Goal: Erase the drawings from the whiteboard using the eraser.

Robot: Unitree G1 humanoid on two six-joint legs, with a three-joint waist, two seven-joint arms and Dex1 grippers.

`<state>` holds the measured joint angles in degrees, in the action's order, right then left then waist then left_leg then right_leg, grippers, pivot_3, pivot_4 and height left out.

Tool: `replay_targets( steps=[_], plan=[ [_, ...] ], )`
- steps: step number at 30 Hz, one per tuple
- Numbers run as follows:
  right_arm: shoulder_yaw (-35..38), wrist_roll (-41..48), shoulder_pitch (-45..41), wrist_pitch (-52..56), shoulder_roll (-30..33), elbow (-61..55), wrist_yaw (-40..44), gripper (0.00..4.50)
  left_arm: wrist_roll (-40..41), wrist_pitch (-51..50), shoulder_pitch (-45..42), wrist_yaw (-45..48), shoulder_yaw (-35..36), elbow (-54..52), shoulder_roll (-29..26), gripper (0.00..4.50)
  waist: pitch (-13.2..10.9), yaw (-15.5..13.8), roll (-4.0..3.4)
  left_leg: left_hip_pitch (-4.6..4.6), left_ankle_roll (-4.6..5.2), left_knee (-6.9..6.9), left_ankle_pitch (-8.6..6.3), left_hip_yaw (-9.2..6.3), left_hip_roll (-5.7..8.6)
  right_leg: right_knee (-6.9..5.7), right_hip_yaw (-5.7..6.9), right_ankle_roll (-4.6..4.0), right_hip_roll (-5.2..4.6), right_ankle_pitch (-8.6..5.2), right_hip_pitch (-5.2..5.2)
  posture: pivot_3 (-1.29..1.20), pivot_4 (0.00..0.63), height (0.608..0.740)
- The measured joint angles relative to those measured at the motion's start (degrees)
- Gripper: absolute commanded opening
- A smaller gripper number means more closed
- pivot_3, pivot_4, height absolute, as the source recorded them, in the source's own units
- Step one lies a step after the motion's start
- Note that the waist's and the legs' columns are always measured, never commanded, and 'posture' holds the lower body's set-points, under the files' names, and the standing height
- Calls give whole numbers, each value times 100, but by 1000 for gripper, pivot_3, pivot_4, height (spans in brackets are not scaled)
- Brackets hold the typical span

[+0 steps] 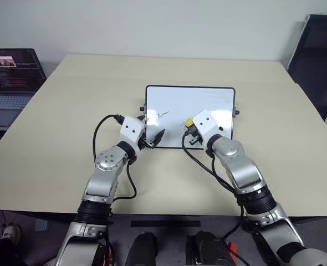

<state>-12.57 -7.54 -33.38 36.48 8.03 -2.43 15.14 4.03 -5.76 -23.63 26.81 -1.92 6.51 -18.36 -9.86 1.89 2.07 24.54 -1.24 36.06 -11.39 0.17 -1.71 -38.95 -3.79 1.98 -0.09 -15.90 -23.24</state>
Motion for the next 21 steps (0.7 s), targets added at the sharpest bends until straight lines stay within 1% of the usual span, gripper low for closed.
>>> replay_targets(
  steps=[4,8,21],
  plan=[
    [177,43,-50,-494,83,-304,-25,928,5,0,2,4,6,0,-15,4500,0,0,0,3,0,-2,0,0,0,4,0,0,-1,0,-1,0,150,740],
    [201,41,-155,-707,82,-271,-26,928,7,0,23,2,6,0,-22,4500,0,4,0,2,0,-2,0,1,0,2,2,0,1,0,-1,0,150,740],
    [177,30,-244,-819,45,46,-23,928,7,-1,90,-41,20,-21,-23,4500,0,7,0,2,0,-2,0,0,-1,2,0,-1,-1,0,-2,0,150,740]
  ],
)
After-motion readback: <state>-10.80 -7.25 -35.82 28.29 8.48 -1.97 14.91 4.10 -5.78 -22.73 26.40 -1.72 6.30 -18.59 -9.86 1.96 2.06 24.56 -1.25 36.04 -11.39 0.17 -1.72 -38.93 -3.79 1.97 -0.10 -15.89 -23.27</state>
